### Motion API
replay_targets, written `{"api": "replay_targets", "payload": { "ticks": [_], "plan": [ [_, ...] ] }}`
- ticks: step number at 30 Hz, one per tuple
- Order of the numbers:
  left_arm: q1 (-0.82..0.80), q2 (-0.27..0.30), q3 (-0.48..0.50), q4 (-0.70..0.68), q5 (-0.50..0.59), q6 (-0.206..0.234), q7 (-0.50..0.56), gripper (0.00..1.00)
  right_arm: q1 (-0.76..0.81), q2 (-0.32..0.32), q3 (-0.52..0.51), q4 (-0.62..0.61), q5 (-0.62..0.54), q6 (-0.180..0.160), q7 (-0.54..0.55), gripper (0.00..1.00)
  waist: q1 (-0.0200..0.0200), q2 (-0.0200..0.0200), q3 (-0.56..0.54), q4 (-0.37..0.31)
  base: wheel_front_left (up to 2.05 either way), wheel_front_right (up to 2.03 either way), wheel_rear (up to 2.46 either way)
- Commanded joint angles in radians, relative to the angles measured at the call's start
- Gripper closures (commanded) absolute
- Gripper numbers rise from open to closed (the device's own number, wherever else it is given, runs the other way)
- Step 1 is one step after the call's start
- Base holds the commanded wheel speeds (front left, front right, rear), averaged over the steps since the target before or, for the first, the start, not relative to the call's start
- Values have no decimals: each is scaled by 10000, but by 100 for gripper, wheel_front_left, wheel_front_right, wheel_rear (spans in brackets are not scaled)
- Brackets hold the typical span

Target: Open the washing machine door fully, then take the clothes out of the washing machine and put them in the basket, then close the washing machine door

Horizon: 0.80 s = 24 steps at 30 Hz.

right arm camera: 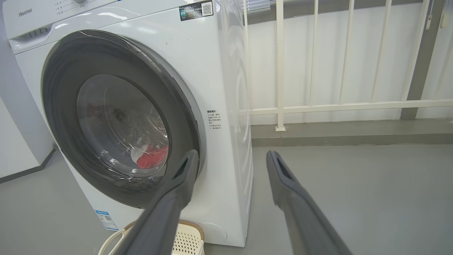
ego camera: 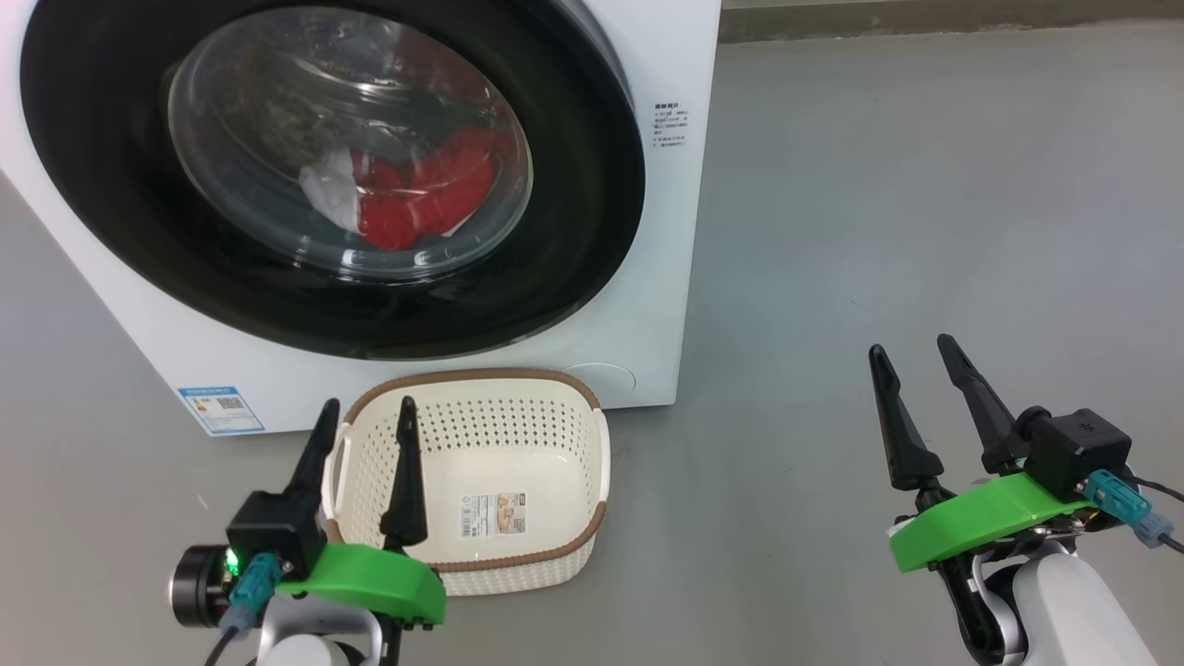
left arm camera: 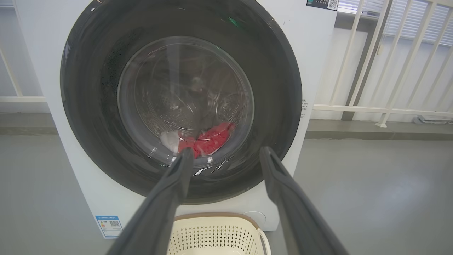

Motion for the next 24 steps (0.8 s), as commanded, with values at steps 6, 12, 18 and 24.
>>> {"api": "replay_targets", "payload": {
  "ticks": [6,12,18,24],
  "plan": [
    [-305,242,205,-234,-85,95,189,0,-430,-66,144,-243,-130,-7,-20,0,-1,0,3,36,0,0,0],
    [-369,273,124,-441,-65,149,255,0,-514,-66,112,-301,-120,-7,-59,0,-1,0,266,95,0,0,0],
    [-412,327,91,-614,-81,178,258,0,-670,-66,147,-259,-164,-7,-105,0,-1,0,528,121,0,0,0],
    [-525,334,-2,-831,-107,188,359,0,-955,-66,178,-181,-177,-7,-41,56,-1,0,831,187,0,0,0]
  ]
}}
